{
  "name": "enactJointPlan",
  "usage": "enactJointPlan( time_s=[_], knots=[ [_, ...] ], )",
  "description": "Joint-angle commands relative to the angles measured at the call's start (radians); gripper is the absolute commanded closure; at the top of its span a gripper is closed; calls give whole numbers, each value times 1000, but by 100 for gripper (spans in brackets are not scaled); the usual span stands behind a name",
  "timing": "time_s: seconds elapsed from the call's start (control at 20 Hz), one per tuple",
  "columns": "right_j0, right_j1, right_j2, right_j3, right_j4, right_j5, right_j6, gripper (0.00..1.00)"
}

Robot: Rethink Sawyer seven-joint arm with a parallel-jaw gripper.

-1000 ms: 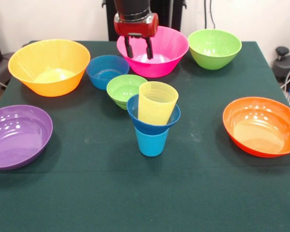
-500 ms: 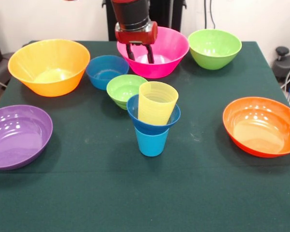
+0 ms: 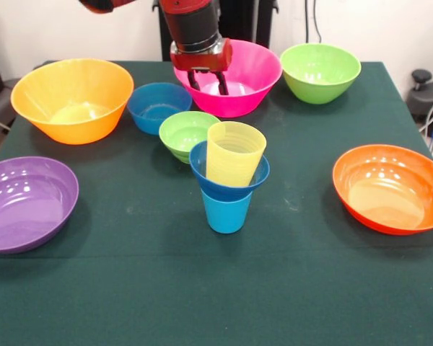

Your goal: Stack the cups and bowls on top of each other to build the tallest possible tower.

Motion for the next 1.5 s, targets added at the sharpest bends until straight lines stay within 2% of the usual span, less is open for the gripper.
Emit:
enactJointPlan(
  time_s=[0.05,0.5,0.85,0.95,1.3,1.5],
  knots=[
    [-17,16,40,-103,-68,8,-356,0],
    [-2,-155,93,46,91,79,-262,0],
    [-25,-248,154,94,208,132,-294,0],
    [-35,-252,163,83,225,153,-319,0],
    [-51,-232,194,-48,281,268,-439,0],
    [-68,-242,210,-61,295,288,-473,0]
  ],
)
